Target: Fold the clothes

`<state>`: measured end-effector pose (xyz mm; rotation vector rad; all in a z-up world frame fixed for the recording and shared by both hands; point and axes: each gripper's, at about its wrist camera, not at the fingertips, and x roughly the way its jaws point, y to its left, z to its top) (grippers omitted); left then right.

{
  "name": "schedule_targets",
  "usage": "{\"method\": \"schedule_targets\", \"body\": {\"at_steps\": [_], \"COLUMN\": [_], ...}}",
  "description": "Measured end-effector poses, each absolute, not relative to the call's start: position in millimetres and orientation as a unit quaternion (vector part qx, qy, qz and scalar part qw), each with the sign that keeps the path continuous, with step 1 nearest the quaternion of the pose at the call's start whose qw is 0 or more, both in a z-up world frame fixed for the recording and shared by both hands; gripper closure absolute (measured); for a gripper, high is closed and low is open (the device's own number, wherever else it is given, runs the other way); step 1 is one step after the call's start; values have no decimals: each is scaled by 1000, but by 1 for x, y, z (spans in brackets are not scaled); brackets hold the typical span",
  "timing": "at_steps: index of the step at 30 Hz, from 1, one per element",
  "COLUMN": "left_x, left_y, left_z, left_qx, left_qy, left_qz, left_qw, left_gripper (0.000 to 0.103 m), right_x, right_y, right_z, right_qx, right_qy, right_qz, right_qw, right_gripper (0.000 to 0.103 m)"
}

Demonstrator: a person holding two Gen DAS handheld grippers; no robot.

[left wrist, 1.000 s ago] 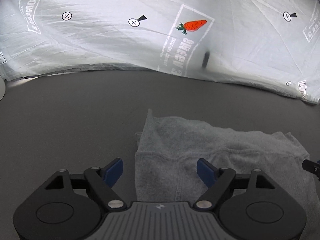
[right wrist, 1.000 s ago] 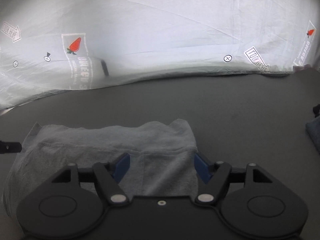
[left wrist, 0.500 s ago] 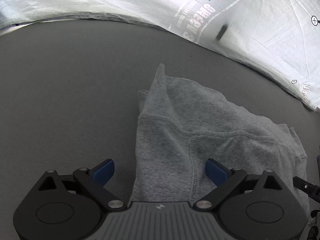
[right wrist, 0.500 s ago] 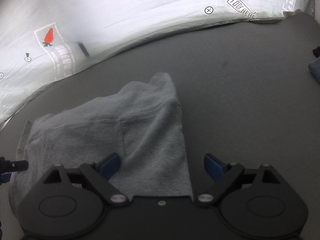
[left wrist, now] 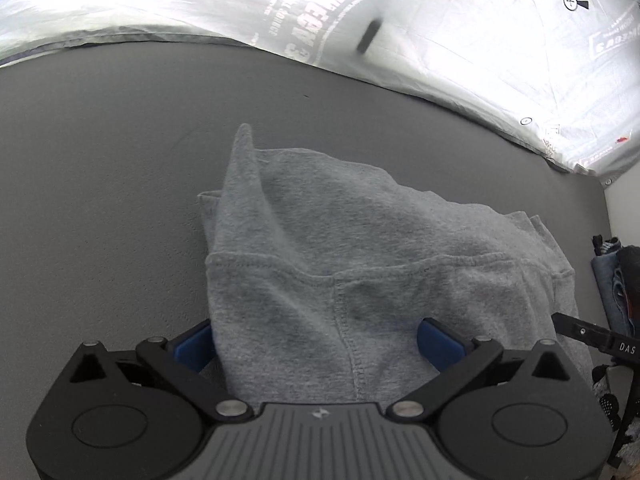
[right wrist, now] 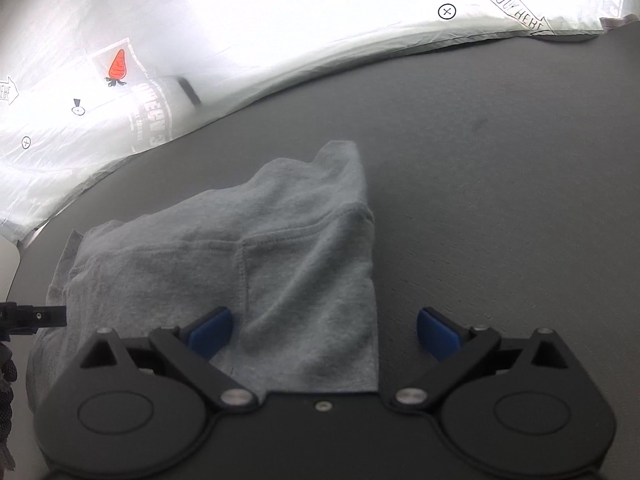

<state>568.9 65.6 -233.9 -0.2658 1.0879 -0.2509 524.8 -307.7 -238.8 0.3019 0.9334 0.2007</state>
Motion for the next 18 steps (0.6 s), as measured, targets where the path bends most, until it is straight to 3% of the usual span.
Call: {"method": "schedule_targets", "body": {"at_steps": [9, 12, 15, 17, 18], "left_x": [578, 577, 571, 566, 562], "left_y": [76, 62, 66, 72, 73], "left_z": [-245, -244, -246, -246, -246], "left_qx": [-243, -224, -250, -284, -292], "left_qy": [488, 490, 481, 477, 476], "left_qz": [-214, -219, -217, -200, -192], "left_qw": [810, 813, 812, 807, 807], "left_gripper": [1, 1, 2, 12, 16], "right_x": [543, 554, 564, 563, 563], "right_y": [-300, -282, -281, -274, -271], "right_z": [-240, -239, -241, -240, -239], "right_qx": [157, 142, 212, 200, 194], "right_qy": [441, 446, 459, 462, 464], "right_qz": [193, 231, 257, 257, 257], "right_qw": [862, 853, 824, 825, 826], "right_gripper": [0, 0, 0, 0, 6]}}
